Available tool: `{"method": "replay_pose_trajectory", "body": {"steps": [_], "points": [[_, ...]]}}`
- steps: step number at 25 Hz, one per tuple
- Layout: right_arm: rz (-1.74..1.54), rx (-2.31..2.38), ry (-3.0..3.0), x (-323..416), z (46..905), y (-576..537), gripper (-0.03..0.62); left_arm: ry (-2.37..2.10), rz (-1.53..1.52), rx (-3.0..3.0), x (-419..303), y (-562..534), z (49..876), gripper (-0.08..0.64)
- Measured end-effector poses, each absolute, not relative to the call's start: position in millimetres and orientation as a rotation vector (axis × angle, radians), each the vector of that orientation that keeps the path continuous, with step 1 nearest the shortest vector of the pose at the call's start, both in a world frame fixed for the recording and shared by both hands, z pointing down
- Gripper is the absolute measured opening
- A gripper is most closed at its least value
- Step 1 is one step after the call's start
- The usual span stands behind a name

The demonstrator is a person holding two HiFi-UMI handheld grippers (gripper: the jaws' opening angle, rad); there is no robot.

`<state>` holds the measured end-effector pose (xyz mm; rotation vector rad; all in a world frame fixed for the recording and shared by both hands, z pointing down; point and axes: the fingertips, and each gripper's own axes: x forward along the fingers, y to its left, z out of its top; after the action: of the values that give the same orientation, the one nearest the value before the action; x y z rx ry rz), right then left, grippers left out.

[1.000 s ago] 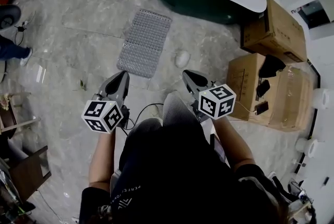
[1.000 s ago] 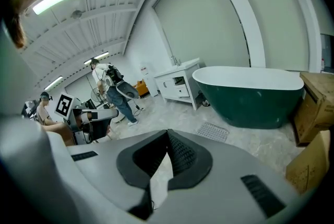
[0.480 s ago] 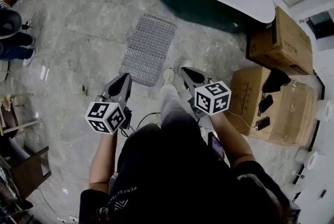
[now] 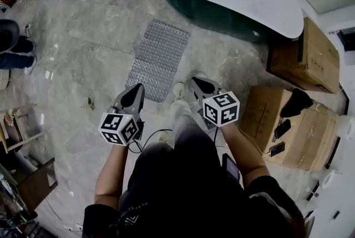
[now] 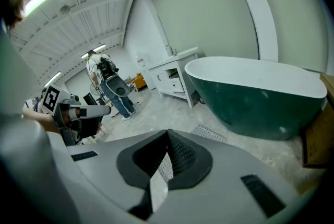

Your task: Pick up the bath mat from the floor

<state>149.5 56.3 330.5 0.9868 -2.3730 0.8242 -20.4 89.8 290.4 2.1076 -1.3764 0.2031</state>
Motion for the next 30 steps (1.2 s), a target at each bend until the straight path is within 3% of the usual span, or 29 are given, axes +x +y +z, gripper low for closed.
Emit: {"method": "replay_pose_trajectory", "body": {"steps": [30], "points": [[0.861,0.958,-2.258,157,469,-123,-0.003,-1.371,0.391,2.058,3,-91,406,0.006]]}}
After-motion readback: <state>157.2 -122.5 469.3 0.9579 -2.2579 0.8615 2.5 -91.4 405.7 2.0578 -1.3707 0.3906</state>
